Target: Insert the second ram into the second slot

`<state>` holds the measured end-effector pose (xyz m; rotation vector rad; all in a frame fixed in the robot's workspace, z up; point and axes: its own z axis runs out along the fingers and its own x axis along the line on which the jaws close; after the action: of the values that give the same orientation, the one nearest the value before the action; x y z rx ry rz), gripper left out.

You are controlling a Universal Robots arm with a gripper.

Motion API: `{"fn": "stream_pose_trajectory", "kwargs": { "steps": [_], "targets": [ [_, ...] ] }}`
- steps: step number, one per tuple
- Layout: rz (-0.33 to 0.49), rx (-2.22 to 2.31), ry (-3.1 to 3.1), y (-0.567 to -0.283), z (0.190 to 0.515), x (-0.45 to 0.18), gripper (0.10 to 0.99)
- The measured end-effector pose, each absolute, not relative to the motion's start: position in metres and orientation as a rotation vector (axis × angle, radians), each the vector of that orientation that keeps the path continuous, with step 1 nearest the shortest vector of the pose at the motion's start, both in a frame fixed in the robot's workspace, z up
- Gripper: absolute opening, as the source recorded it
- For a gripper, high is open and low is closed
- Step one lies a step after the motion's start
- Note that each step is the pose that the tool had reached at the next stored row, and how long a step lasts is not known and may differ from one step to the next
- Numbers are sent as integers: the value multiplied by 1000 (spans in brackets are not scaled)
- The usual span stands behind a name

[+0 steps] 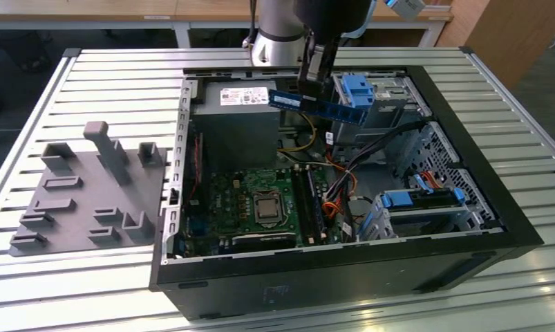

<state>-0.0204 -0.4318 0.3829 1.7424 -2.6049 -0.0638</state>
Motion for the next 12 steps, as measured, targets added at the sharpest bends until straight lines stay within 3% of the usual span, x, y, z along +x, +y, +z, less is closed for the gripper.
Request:
{"fn": "stream_pose_trajectory", "kwargs": {
  "steps": [12],
  "targets": [
    [-64, 1701, -2633, -432, 383, -20, 137]
  ]
}}
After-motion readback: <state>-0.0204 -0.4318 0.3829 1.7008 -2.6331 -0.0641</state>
